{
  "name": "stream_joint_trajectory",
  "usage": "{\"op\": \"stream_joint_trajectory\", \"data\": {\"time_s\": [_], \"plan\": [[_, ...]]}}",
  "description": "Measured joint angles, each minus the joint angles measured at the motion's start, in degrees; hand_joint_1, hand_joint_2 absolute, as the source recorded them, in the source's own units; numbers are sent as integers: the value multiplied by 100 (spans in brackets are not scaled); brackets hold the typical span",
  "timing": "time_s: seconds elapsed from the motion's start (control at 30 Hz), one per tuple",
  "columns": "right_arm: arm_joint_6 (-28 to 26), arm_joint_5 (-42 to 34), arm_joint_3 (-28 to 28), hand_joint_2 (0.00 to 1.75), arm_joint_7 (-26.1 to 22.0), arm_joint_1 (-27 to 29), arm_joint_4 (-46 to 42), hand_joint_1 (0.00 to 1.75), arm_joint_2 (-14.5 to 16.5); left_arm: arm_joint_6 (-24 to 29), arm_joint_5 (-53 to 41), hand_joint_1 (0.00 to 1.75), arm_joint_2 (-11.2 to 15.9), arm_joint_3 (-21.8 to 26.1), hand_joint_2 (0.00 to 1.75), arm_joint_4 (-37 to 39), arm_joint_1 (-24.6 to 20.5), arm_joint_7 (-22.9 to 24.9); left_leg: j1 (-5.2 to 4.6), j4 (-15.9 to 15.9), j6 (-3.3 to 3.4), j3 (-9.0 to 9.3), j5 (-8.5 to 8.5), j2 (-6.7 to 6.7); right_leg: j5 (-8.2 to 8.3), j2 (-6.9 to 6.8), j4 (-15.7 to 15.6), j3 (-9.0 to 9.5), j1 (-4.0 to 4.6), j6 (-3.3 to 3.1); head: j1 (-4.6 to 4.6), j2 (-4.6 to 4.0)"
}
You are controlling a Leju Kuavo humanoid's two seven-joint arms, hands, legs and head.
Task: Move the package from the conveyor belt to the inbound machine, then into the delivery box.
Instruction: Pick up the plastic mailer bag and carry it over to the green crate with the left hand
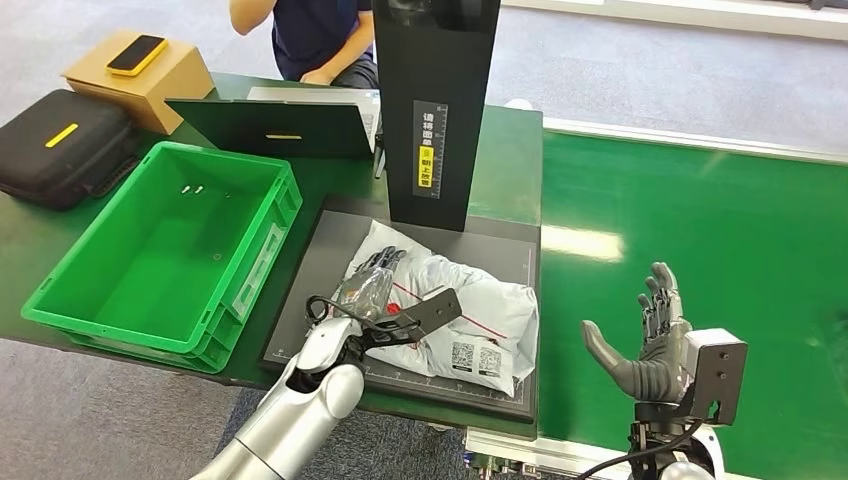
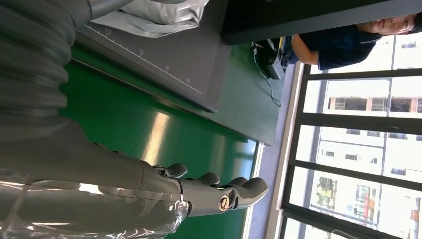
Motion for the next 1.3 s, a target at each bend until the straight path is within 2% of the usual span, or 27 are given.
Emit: {"op": "stream_joint_trajectory", "data": {"time_s": [0.03, 0.07, 0.33, 0.5, 0.67, 0.8, 0.97, 1.1, 1.17, 1.3], "plan": [[-8, -3, 1, 175, 3, 0, 7, 0, 0, -23, -11, 142, -3, 0, 175, 93, -35, 21, 0, -1, 0, 5, 0, 0, -1, 0, 0, 4, 0, -1, 0, 0], [-14, -6, 2, 175, 8, 0, 16, 0, -1, -39, -20, 175, -5, 0, 175, 173, -62, 32, 0, -1, -1, 11, -1, 0, -1, 0, 0, 9, 1, -1, 0, 0], [-97, -30, 45, 175, 48, 1, 69, 0, -30, -46, -40, 175, -4, 8, 175, 421, -112, -62, 0, -4, -2, 66, -2, 0, -3, -1, 0, 62, 1, -3, 1, 0], [-98, -49, 80, 175, 56, -3, 91, 0, -58, 76, 58, 175, 32, 39, 175, 420, -102, -365, 0, -4, -3, 79, -1, -1, -3, -2, 0, 79, 1, -3, 1, 1], [-82, -105, 110, 175, 42, -9, 133, 0, -99, 755, 312, 175, 141, 110, 175, 196, 118, -1113, 0, -4, -3, 69, -2, 0, -3, -1, 0, 68, 0, -3, 1, 0], [-72, -143, 129, 175, 13, -11, 138, 0, -116, 1490, 406, 175, 303, 196, 175, -431, 469, -1564, 0, -3, -3, 36, -1, 0, -3, -1, 2, 34, 0, -3, 1, 2], [-66, -156, 140, 175, -5, -1, 138, 0, -141, 2480, -273, 175, 555, 411, 175, -1687, 859, -1289, 1, -3, -4, 4, -1, -1, -4, -1, 4, 1, 0, -3, 0, 1], [-45, -166, 140, 175, -11, 3, 138, 0, -146, 2803, -640, 175, 706, 598, 175, -2585, 1050, -1125, 1, -3, -4, -5, -1, -5, -7, -6, 4, -6, 0, -3, 1, 1], [-16, -171, 139, 175, -11, 13, 136, 0, -146, 3144, -861, 175, 757, 703, 175, -2955, 1142, -993, 1, -3, -4, -11, -1, -1, -7, -1, 4, -12, 0, -3, 1, 0], [26, -175, 121, 175, -5, 40, 119, 0, -146, 3741, -1218, 175, 855, 1213, 175, -3685, 1175, -619, 1, -3, -4, -12, -1, 1, -6, 1, 4, -14, 0, -3, 1, 1]]}}
